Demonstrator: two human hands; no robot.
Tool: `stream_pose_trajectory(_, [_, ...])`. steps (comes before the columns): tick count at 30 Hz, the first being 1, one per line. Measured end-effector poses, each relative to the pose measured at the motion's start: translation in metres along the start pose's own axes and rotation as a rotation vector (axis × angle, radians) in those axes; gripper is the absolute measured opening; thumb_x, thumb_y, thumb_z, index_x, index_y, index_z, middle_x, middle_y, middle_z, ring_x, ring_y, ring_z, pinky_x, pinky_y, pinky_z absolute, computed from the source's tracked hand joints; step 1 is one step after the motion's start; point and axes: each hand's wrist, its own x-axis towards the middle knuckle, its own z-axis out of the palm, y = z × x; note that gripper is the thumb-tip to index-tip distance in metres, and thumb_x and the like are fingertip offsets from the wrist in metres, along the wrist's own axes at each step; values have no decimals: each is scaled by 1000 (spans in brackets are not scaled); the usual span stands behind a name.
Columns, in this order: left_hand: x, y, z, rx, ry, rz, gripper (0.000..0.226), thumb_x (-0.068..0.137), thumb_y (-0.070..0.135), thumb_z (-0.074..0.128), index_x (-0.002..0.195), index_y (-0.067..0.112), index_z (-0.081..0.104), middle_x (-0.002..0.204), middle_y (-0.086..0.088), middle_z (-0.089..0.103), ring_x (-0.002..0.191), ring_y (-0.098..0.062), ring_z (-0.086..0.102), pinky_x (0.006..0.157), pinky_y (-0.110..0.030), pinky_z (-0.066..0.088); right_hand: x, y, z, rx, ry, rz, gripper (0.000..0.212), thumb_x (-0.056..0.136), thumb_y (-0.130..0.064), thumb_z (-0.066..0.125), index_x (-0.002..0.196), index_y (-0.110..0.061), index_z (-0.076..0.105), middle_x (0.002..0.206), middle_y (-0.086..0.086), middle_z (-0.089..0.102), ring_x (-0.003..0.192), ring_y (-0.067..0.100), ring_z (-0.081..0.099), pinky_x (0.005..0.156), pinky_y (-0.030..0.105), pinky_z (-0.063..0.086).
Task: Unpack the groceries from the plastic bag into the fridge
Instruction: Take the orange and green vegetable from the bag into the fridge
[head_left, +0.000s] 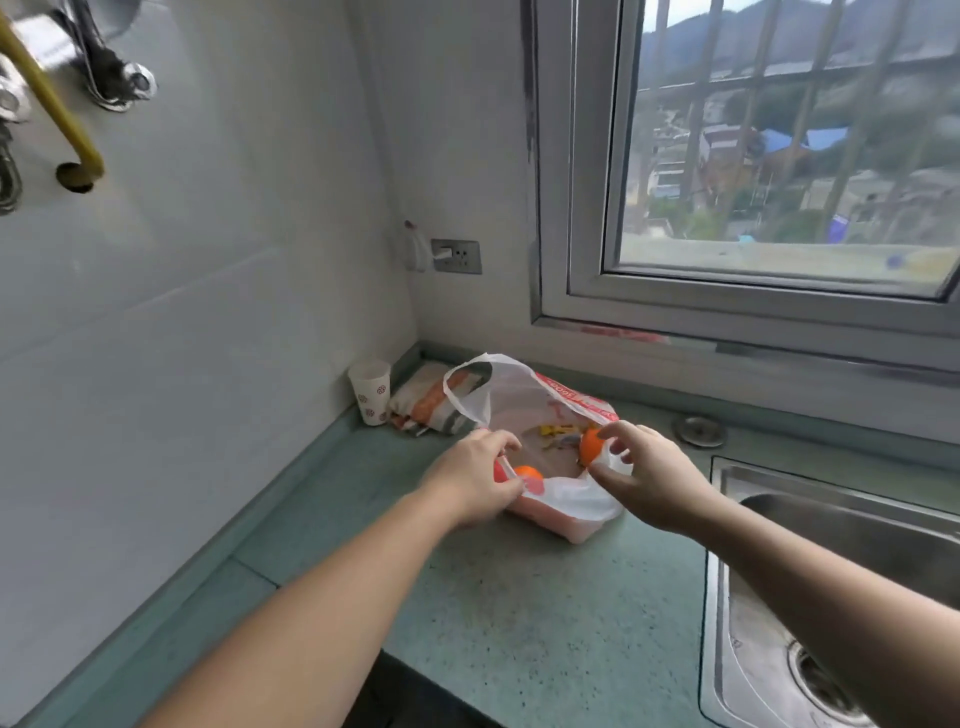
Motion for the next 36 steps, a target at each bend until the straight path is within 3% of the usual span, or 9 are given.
stream_pose_trajectory(5, [55, -17, 10, 6, -60, 39, 47, 84, 35, 60, 129, 28, 51, 124, 2, 54, 113, -16, 54, 97, -37, 47, 36, 3, 12, -22, 2, 73, 23, 87, -33, 64, 107, -23, 58, 95, -10, 53, 90, 12, 53, 75, 25, 41])
stream_pose_trajectory(9, [94, -34, 16, 19, -99, 65, 49, 83, 41, 55, 131, 33, 45, 127, 5, 53, 107, -19, 56, 92, -42, 49, 60, 1, 19, -67, 2, 142, 27, 86, -33, 64, 111, -25, 58, 101, -4, 58, 90, 15, 56, 78, 27, 45])
stream_pose_trajectory(13, [125, -50, 26, -19, -139, 61, 53, 85, 44, 54, 135, 33, 40, 132, 4, 52, 114, -21, 55, 94, -42, 50, 81, -4, 28, -130, -4, 167, 32, 86, -34, 62, 116, -25, 58, 105, -3, 59, 92, 16, 57, 81, 29, 49])
stream_pose_trajectory(17, [142, -56, 44, 9, -225, 92, 47, 93, 33, 50, 140, 28, 46, 140, 2, 53, 122, -22, 54, 89, -31, 46, 89, -1, 44, -167, -28, 163, 32, 88, -31, 60, 120, -26, 58, 102, -11, 50, 91, 12, 54, 78, 26, 45])
stream_pose_trajectory(21, [154, -57, 60, -10, -322, 140, 42, 96, 17, 44, 134, 31, 54, 135, -1, 58, 118, -23, 57, 96, -40, 51, 98, 9, 59, -145, -25, 209, 28, 87, -28, 62, 115, -23, 61, 100, -9, 54, 88, 14, 55, 73, 24, 43])
stream_pose_trajectory(25, [162, -65, 71, 53, -401, 130, 49, 94, 11, 42, 136, 35, 50, 140, 0, 54, 121, -25, 54, 96, -42, 50, 103, 18, 83, -146, -79, 245, 14, 92, -26, 58, 104, -21, 63, 97, -4, 64, 85, 16, 60, 66, 23, 47])
stream_pose_trajectory(27, [167, -74, 74, 84, -406, 94, 51, 92, 13, 39, 137, 36, 46, 142, -1, 51, 124, -27, 52, 98, -45, 48, 104, 24, 97, -187, -125, 221, 16, 95, -21, 52, 105, -23, 65, 105, -3, 68, 89, 15, 62, 71, 23, 52])
stream_pose_trajectory(30, [171, -90, 72, 139, -387, 59, 52, 91, 15, 38, 139, 33, 44, 143, -1, 49, 128, -27, 47, 102, -47, 44, 105, 27, 113, -197, -207, 222, 31, 97, -12, 46, 117, -27, 64, 121, -7, 64, 107, 14, 61, 84, 20, 49])
stream_pose_trajectory(36, [171, -116, 68, 191, -385, -1, 57, 87, 18, 51, 142, 30, 42, 142, -6, 47, 128, -29, 45, 103, -40, 43, 112, 28, 131, -186, -272, 218, 29, 97, -18, 47, 119, -27, 62, 123, -5, 64, 106, 15, 61, 81, 22, 47])
